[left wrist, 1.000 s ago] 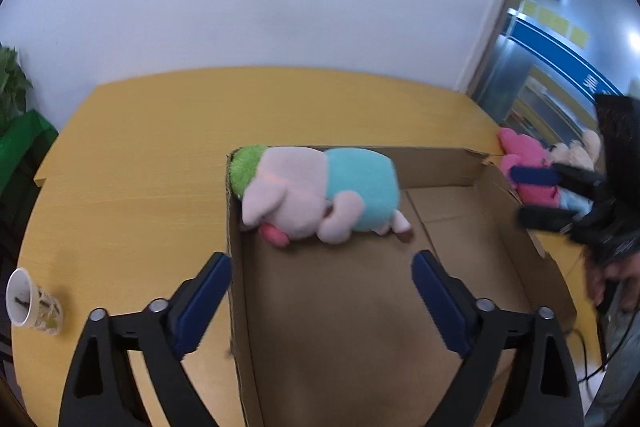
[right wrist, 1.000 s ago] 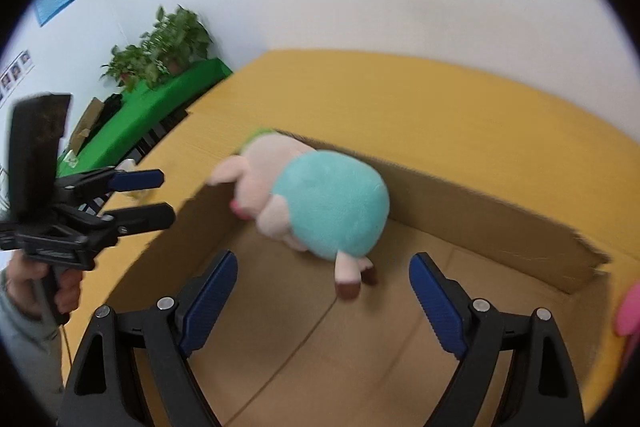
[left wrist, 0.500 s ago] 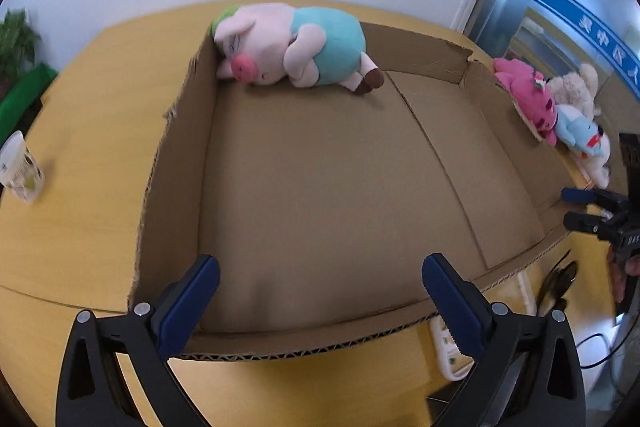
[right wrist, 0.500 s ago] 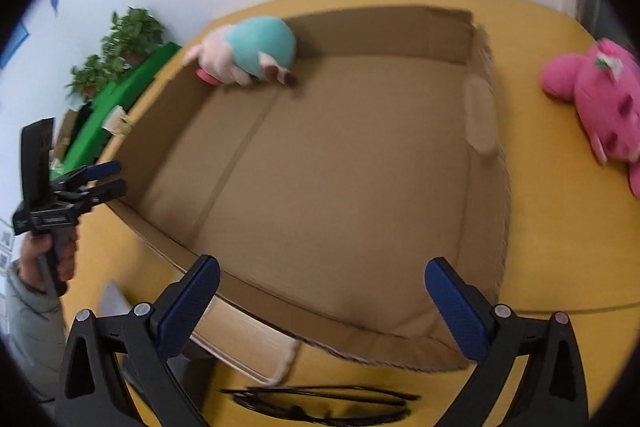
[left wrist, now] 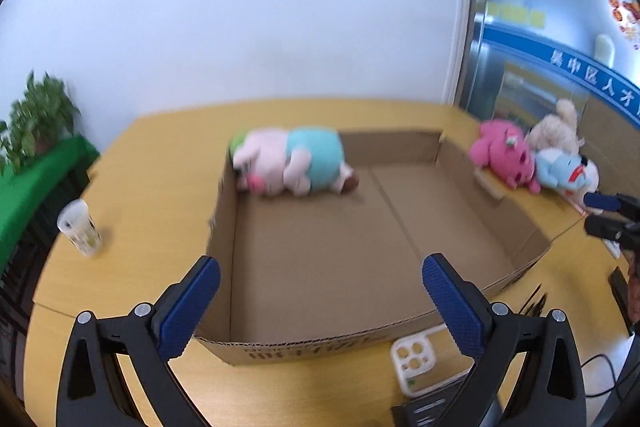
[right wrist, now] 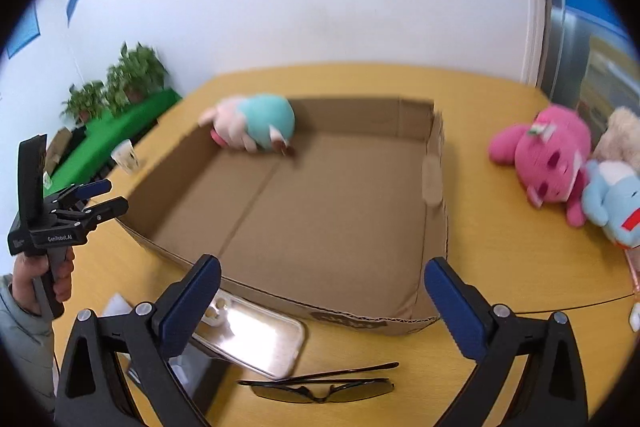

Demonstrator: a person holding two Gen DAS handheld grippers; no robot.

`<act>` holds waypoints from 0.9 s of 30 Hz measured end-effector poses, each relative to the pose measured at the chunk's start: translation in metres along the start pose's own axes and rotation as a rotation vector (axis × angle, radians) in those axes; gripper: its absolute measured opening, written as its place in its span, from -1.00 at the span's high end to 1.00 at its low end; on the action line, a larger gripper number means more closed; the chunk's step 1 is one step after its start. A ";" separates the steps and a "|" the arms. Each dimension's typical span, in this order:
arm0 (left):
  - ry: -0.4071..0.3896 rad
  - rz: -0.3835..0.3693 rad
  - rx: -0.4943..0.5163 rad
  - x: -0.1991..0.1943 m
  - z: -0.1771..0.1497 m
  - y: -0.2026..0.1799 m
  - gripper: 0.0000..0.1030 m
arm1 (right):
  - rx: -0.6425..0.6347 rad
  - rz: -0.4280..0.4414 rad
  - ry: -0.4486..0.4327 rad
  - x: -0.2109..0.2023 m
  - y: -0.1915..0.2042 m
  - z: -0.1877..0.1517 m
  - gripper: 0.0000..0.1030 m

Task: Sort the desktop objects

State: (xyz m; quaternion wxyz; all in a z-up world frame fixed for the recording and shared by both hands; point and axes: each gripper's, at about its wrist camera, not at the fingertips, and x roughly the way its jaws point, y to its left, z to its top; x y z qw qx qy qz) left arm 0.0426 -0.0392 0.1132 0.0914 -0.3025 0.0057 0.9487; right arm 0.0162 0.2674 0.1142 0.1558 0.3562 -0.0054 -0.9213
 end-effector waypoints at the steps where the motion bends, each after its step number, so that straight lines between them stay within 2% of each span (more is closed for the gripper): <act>1: -0.038 0.000 0.004 -0.013 0.001 -0.005 -1.00 | -0.006 -0.009 -0.022 -0.008 0.003 -0.001 -0.98; 6: -0.085 -0.038 0.008 -0.043 -0.003 -0.022 -1.00 | -0.007 -0.058 -0.098 -0.028 0.012 -0.014 -0.98; 10: -0.120 0.053 -0.034 -0.055 -0.015 -0.029 -1.00 | -0.026 -0.061 -0.098 -0.027 0.021 -0.030 -0.96; 12: -0.145 0.114 -0.037 -0.063 -0.023 -0.034 -1.00 | -0.022 -0.025 -0.095 -0.025 0.023 -0.038 -0.86; 13: -0.153 0.143 -0.030 -0.066 -0.028 -0.036 -1.00 | -0.022 0.002 -0.099 -0.026 0.025 -0.042 -0.64; 14: -0.154 0.151 -0.017 -0.067 -0.032 -0.038 -1.00 | -0.028 0.034 -0.098 -0.026 0.028 -0.046 -0.27; 16: -0.113 0.107 0.007 -0.064 -0.038 -0.039 -1.00 | -0.046 0.111 -0.073 -0.024 0.035 -0.054 0.10; 20: -0.001 0.003 -0.033 -0.049 -0.056 -0.037 -0.93 | -0.079 0.328 0.032 -0.011 0.052 -0.077 0.11; 21: 0.028 -0.023 -0.047 -0.045 -0.061 -0.036 -0.71 | -0.104 0.360 0.069 -0.006 0.060 -0.085 0.08; 23: 0.101 -0.085 -0.077 -0.034 -0.071 -0.035 -0.39 | -0.155 0.399 0.141 0.005 0.077 -0.103 -0.24; 25: 0.163 -0.114 -0.112 -0.022 -0.082 -0.035 -0.40 | -0.175 0.433 0.179 0.013 0.087 -0.115 -0.39; 27: 0.222 -0.131 -0.141 -0.012 -0.093 -0.037 -0.54 | -0.173 0.465 0.220 0.024 0.096 -0.126 -0.41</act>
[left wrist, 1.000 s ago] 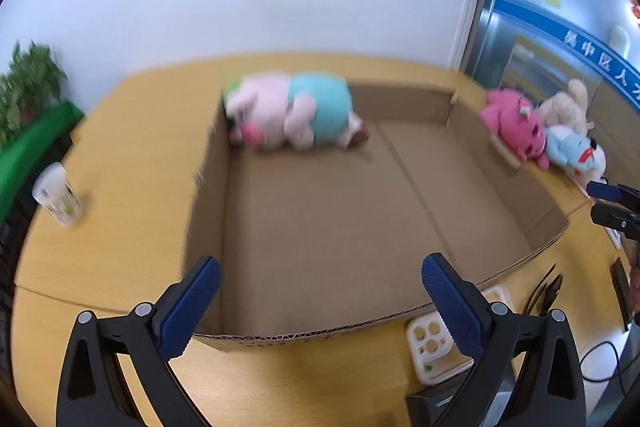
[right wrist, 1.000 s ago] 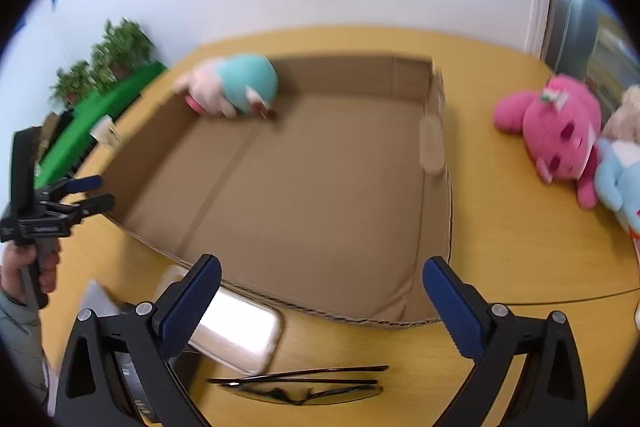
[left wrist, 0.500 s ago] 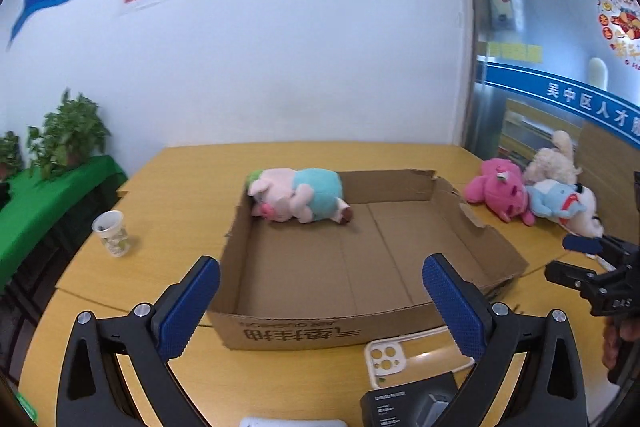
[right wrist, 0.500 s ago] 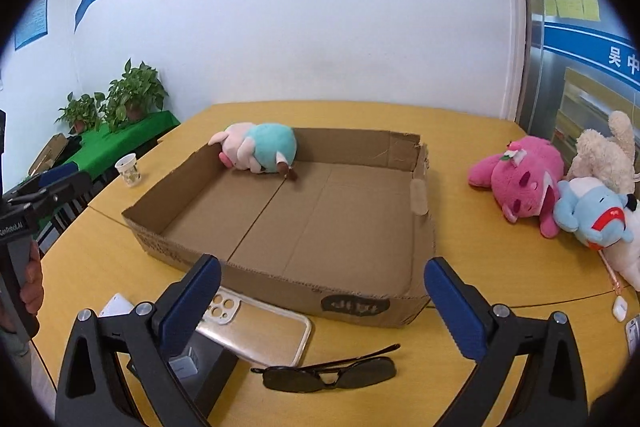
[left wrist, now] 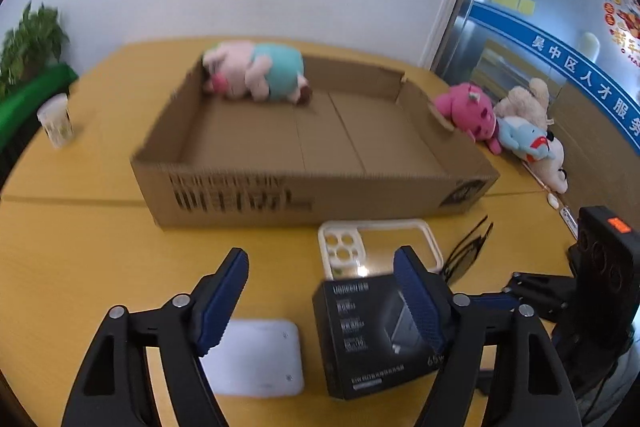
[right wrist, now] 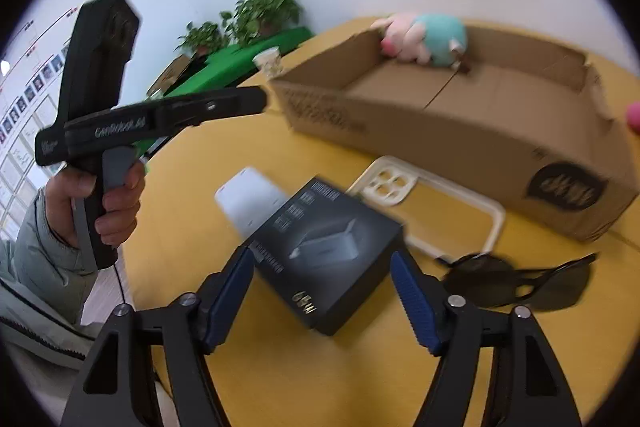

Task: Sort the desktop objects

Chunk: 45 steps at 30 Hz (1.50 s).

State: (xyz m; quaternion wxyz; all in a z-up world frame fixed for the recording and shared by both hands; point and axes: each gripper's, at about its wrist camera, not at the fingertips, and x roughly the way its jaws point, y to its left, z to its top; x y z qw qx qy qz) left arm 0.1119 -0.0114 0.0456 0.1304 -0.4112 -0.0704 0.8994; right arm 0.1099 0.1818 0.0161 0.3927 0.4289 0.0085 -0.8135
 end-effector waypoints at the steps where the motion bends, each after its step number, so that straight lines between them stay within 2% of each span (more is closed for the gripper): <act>1: 0.029 -0.020 -0.013 0.006 -0.003 0.001 -0.57 | -0.006 -0.004 0.026 0.010 0.004 -0.002 -0.41; 5: 0.106 -0.079 -0.019 0.027 -0.014 -0.002 -0.77 | -0.072 -0.092 0.090 0.034 0.015 -0.009 -0.49; 11: 0.224 -0.216 -0.028 0.057 -0.031 -0.016 -0.76 | -0.042 -0.065 0.110 0.034 0.005 -0.022 -0.49; 15: 0.266 -0.284 0.042 0.064 -0.041 -0.042 -0.75 | -0.005 -0.073 0.116 0.026 -0.005 -0.032 -0.49; 16: 0.269 -0.285 0.065 0.064 -0.043 -0.049 -0.75 | -0.003 -0.077 0.120 0.025 -0.006 -0.034 -0.57; 18: 0.277 -0.288 0.086 0.065 -0.045 -0.056 -0.75 | -0.015 -0.097 0.128 0.021 -0.006 -0.038 -0.58; 21: 0.308 -0.294 0.035 0.071 -0.048 -0.049 -0.75 | -0.033 -0.097 0.135 0.014 -0.005 -0.047 -0.58; 24: 0.344 -0.266 0.005 0.081 -0.054 -0.041 -0.75 | -0.068 -0.125 0.142 0.015 -0.004 -0.051 -0.58; 26: 0.336 -0.278 0.009 0.082 -0.055 -0.041 -0.70 | -0.081 -0.135 0.144 0.020 -0.004 -0.052 -0.58; 27: 0.334 -0.290 0.012 0.081 -0.056 -0.042 -0.58 | -0.083 -0.142 0.147 0.025 -0.004 -0.051 -0.58; 28: 0.331 -0.297 0.013 0.080 -0.056 -0.043 -0.55 | -0.087 -0.156 0.147 0.029 -0.003 -0.051 -0.54; 30: 0.311 -0.277 0.025 0.078 -0.055 -0.044 -0.48 | -0.093 -0.199 0.126 0.032 -0.001 -0.048 -0.50; 33: 0.279 -0.266 0.036 0.070 -0.051 -0.042 -0.35 | -0.082 -0.202 0.111 0.033 -0.002 -0.046 -0.47; 45: 0.088 -0.282 0.084 0.023 -0.012 -0.047 -0.33 | -0.166 -0.288 -0.062 -0.001 0.020 -0.015 -0.46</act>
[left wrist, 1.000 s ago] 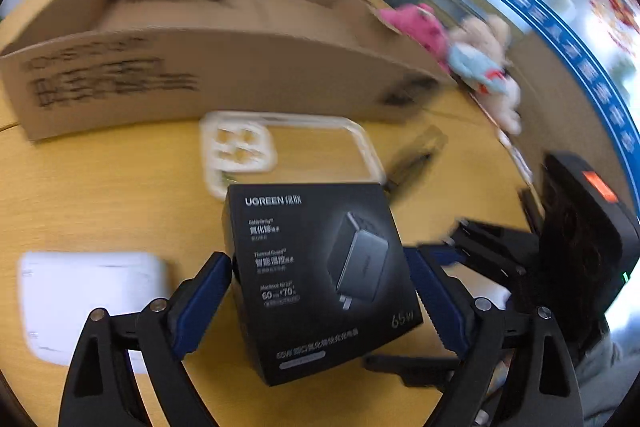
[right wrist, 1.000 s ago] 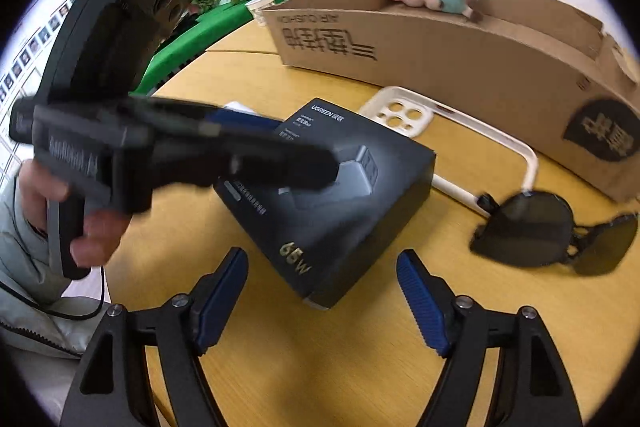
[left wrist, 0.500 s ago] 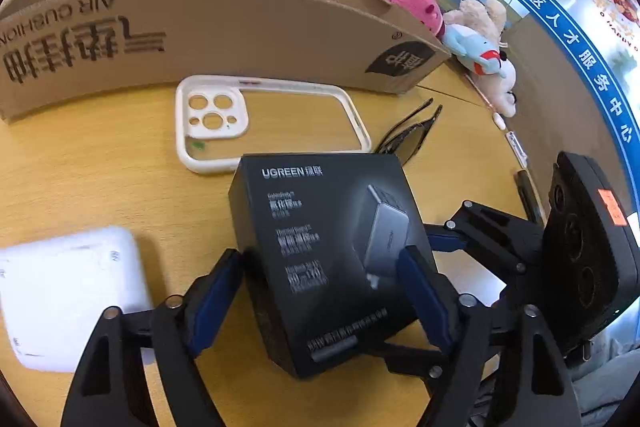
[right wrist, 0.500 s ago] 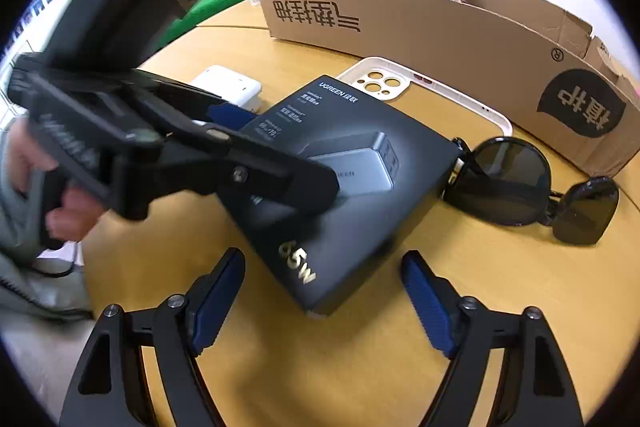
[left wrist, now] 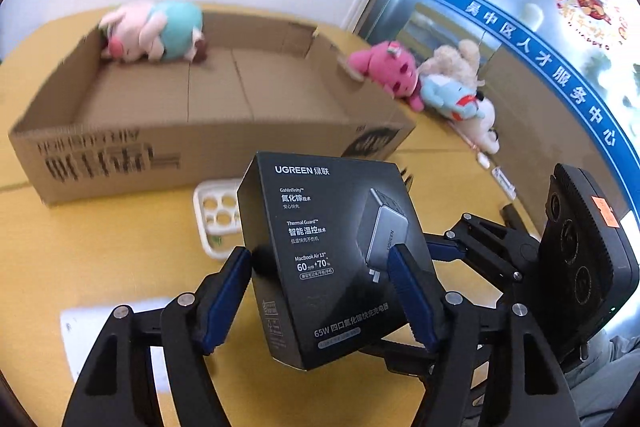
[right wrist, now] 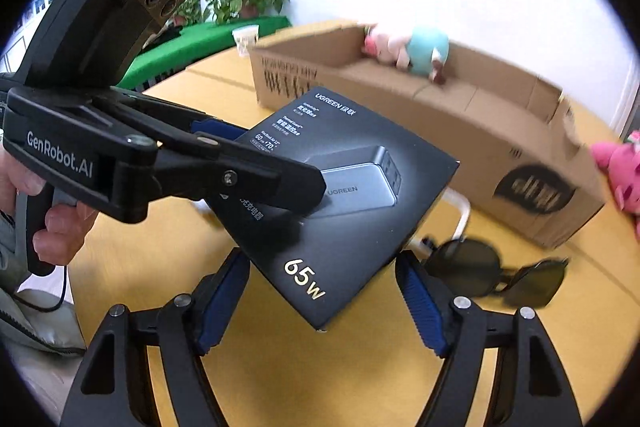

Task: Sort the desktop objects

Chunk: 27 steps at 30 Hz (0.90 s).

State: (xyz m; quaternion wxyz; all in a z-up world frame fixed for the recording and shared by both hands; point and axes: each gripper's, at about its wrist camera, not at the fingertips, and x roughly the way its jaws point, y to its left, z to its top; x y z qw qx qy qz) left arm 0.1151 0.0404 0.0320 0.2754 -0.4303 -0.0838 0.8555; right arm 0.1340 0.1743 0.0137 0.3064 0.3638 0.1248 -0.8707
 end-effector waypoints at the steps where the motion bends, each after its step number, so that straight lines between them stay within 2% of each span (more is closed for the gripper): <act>1: -0.015 -0.001 0.010 -0.003 0.005 -0.002 -0.33 | -0.005 -0.010 -0.012 -0.003 -0.001 0.004 -0.46; 10: -0.159 0.023 0.122 -0.028 0.070 -0.016 -0.33 | -0.101 -0.119 -0.133 -0.020 -0.017 0.057 -0.46; 13: -0.218 0.060 0.182 -0.042 0.094 -0.024 -0.33 | -0.133 -0.138 -0.182 -0.029 -0.025 0.077 -0.46; 17: -0.307 0.120 0.255 -0.062 0.127 -0.038 -0.33 | -0.184 -0.156 -0.233 -0.041 -0.039 0.116 -0.46; 22: -0.408 0.155 0.308 -0.088 0.185 -0.049 -0.33 | -0.243 -0.198 -0.310 -0.062 -0.055 0.168 -0.46; 27: -0.468 0.182 0.363 -0.107 0.238 -0.062 -0.33 | -0.270 -0.225 -0.376 -0.085 -0.077 0.222 -0.46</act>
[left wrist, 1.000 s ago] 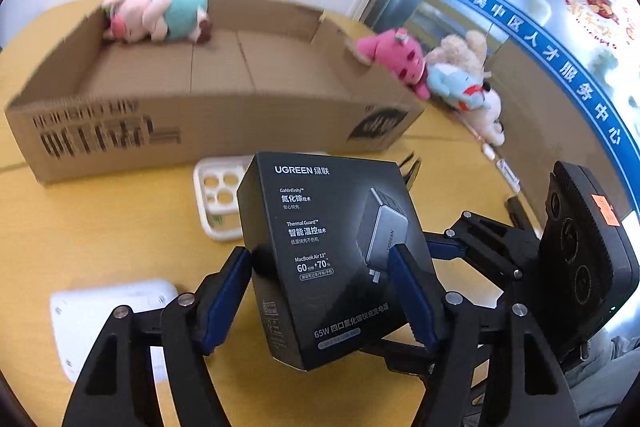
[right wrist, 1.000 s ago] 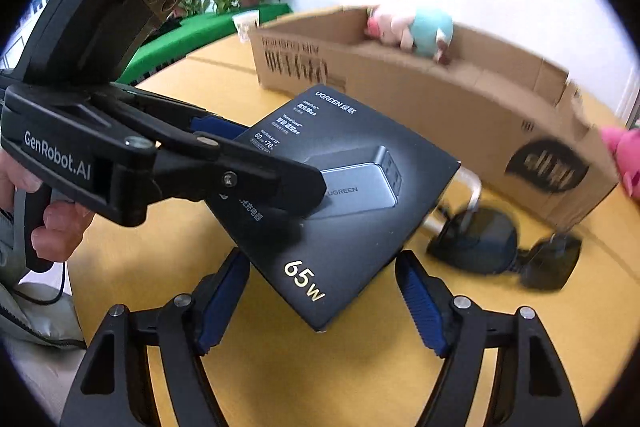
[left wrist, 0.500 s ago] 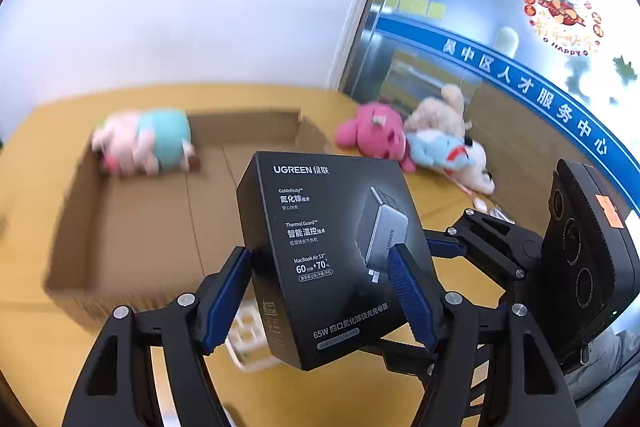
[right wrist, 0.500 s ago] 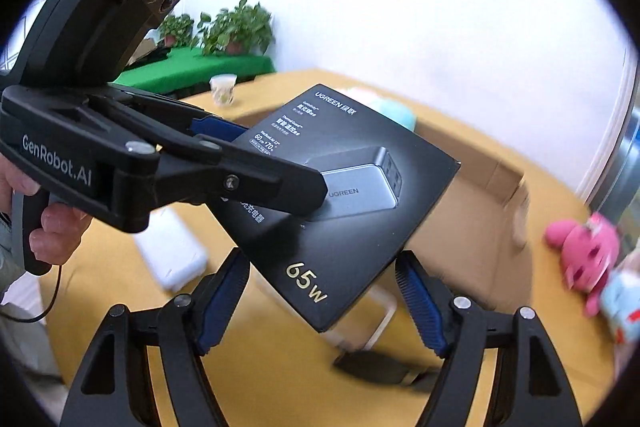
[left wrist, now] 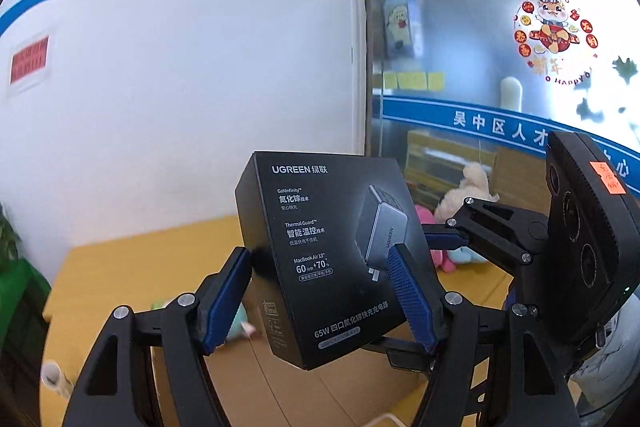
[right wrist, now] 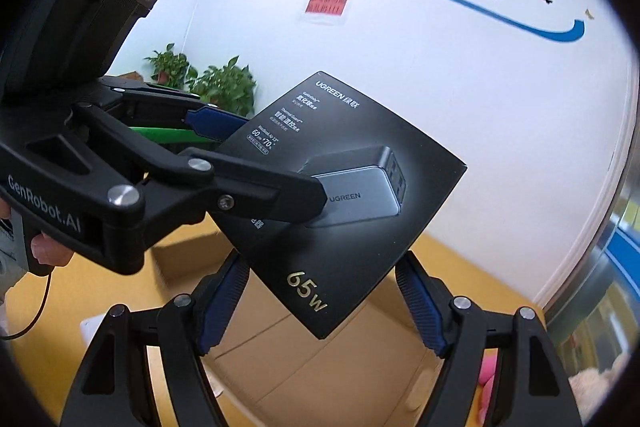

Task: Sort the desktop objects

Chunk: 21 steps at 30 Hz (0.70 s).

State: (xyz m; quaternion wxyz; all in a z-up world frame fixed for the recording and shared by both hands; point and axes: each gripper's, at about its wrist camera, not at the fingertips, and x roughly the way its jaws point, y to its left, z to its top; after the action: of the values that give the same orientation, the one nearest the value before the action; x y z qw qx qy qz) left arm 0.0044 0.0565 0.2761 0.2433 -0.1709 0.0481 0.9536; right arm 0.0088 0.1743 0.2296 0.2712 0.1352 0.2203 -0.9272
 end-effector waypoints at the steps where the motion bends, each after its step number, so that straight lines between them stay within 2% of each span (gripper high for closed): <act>1: -0.010 0.003 0.011 0.003 0.010 0.002 -0.33 | -0.005 -0.005 -0.006 0.001 -0.007 0.008 -0.46; 7: -0.038 0.019 0.056 0.022 0.044 0.012 -0.33 | 0.012 0.000 -0.007 0.011 -0.045 0.042 -0.46; 12: -0.025 0.019 0.063 0.052 0.057 0.021 -0.33 | 0.018 0.018 0.016 0.038 -0.073 0.047 -0.47; 21: 0.061 -0.041 -0.015 0.127 0.045 0.048 -0.33 | 0.056 0.047 0.092 0.093 -0.104 0.020 -0.46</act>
State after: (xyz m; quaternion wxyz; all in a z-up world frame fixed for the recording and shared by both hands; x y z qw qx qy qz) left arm -0.1370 0.0791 0.2742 0.2601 -0.2025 0.0448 0.9431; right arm -0.1281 0.2023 0.2472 0.2787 0.1906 0.2032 -0.9191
